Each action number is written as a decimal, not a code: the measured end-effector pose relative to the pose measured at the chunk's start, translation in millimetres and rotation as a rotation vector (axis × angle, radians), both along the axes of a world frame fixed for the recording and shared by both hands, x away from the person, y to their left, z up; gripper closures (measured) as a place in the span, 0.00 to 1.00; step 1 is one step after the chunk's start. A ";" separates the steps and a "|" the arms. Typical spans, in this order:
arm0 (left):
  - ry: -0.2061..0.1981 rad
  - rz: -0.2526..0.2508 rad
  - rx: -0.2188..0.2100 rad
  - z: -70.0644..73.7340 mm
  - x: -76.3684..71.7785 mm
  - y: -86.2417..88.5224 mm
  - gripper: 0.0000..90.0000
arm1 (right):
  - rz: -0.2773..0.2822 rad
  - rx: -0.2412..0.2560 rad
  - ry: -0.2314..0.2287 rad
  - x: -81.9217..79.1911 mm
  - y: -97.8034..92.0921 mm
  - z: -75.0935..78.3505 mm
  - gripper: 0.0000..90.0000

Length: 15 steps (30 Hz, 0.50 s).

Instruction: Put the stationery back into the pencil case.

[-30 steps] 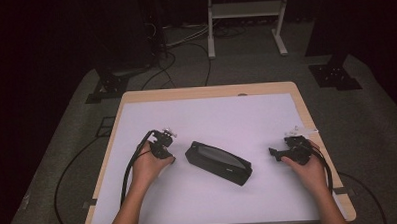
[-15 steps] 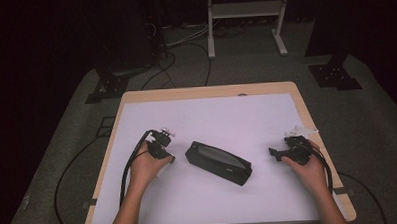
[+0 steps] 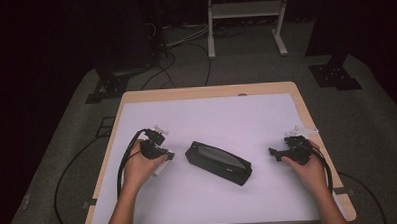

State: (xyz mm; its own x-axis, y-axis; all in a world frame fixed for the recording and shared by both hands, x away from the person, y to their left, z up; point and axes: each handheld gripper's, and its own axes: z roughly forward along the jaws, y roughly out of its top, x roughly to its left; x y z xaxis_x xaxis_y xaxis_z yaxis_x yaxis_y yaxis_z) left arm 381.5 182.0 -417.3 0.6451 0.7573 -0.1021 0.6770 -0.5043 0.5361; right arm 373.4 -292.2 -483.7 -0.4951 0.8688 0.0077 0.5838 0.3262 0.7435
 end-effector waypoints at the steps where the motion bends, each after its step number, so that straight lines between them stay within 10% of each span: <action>1: -0.006 -0.005 -0.007 1.4 -0.2 0.8 0.79 | 0.000 0.000 0.000 0.0 0.0 0.0 0.21; 15: -0.135 -0.053 -0.150 25.1 -8.6 3.6 0.79 | 0.000 0.000 0.000 0.1 -0.1 0.0 0.21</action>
